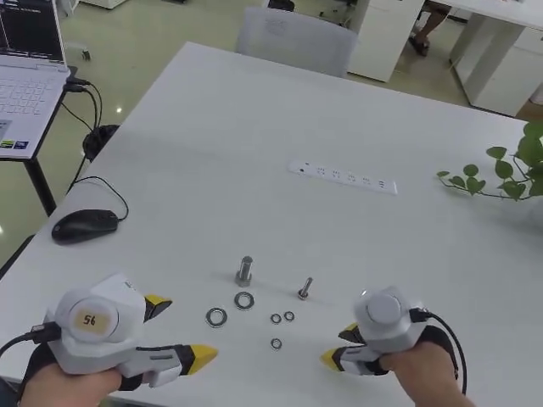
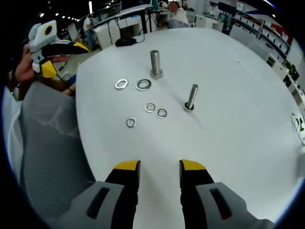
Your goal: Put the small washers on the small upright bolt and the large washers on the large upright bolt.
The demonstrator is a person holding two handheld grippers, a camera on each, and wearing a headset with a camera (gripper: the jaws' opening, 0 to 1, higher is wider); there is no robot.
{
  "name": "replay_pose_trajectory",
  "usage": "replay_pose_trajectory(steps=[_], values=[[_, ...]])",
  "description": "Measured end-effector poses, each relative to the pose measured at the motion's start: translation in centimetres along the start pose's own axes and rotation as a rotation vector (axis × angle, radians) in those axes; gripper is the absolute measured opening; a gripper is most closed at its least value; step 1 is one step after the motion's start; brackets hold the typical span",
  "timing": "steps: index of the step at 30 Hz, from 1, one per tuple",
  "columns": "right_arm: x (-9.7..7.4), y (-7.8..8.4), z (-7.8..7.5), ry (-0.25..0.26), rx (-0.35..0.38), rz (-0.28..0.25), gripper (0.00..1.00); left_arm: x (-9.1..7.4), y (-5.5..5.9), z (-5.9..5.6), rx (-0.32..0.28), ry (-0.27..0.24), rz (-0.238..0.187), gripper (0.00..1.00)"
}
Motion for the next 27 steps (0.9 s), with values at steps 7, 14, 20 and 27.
replay_pose_trajectory(steps=[7, 14, 20, 27], values=[[0.4, -0.3, 1.0, -0.024, -0.024, -0.011, 0.34, 0.1, 0.0, -0.1, 0.000, 0.001, -0.002, 0.63], [1.4, -0.4, 1.9, -0.046, -0.051, -0.005, 0.33, 0.0, 0.1, -0.3, 0.000, 0.002, 0.002, 0.63], [2.4, -1.4, 2.9, -0.073, -0.077, -0.017, 0.29, 0.0, 0.1, -0.3, 0.001, 0.002, 0.004, 0.63], [3.4, -3.0, 4.3, -0.096, -0.143, -0.023, 0.27, 0.1, 0.1, -0.3, 0.003, 0.005, 0.007, 0.62]])
Point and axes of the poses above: the centre of the closed fingertips' face, and the gripper's own axes: x roughly forward along the fingers, z roughly to its left, y roughly out of its underside, the point moved 4 cm from there along -x, roughly backward along the fingers, and after that the axes turned 3 degrees about y, right-handed, at the moved point
